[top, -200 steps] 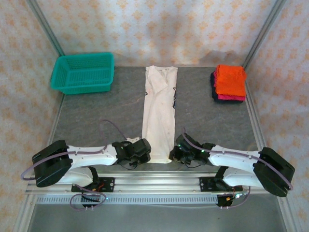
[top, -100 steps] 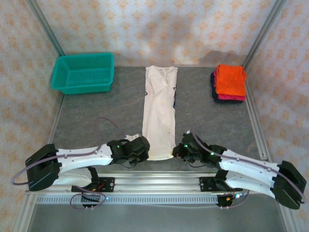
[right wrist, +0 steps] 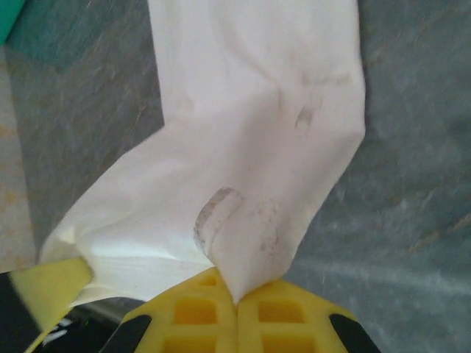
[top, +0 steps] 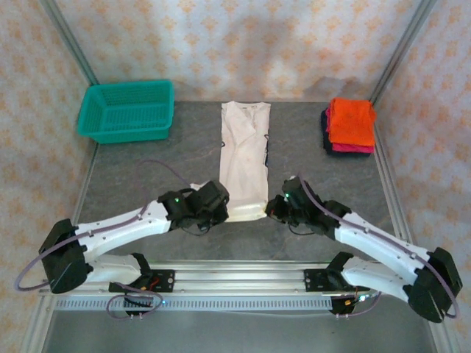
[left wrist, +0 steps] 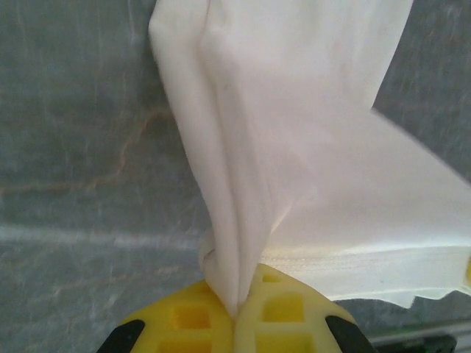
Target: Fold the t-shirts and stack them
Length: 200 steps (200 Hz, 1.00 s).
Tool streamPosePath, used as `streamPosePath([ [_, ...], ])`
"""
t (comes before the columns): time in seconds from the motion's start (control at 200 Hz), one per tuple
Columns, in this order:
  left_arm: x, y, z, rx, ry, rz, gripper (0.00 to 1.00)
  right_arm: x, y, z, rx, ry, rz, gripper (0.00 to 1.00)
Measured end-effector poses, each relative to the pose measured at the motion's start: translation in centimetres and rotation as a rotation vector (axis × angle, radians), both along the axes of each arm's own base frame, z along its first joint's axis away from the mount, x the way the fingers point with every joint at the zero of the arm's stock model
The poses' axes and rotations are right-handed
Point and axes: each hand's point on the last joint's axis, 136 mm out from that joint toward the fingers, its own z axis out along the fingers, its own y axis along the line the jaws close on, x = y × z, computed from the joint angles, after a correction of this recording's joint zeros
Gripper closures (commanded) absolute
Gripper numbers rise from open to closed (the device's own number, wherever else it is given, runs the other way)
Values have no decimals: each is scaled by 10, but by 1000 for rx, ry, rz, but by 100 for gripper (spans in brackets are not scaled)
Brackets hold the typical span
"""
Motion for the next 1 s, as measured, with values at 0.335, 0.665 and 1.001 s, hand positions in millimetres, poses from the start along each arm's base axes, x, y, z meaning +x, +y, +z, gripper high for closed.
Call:
streamPosePath([
  [0.335, 95, 3, 22, 103, -45, 24, 100, 104, 9, 8, -66, -12, 21, 100],
  [0.665, 165, 12, 10, 145, -37, 36, 100, 183, 11, 2, -73, -26, 29, 100],
  [1.001, 220, 7, -18, 160, -8, 23, 100, 227, 5, -21, -87, -2, -6, 100],
])
